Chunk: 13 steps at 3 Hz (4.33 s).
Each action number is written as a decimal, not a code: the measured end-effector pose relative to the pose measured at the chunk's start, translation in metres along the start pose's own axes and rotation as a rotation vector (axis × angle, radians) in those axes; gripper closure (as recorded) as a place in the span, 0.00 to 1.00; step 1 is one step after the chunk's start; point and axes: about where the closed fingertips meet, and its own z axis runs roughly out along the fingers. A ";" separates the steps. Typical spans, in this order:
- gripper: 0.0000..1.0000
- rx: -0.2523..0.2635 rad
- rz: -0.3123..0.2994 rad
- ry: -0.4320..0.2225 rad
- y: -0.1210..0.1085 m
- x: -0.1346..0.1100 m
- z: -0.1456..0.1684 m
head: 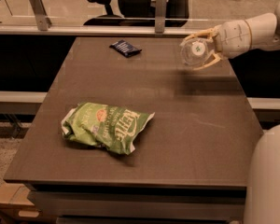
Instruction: Place blue plastic bottle upright
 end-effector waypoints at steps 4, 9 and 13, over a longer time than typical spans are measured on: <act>1.00 0.037 0.162 -0.120 0.029 -0.041 0.012; 1.00 0.074 0.340 -0.107 0.057 -0.144 0.020; 1.00 0.177 0.772 -0.260 0.045 -0.070 -0.033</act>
Offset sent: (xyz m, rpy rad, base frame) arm -0.1066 -0.0053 0.0046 0.1817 0.2206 0.1629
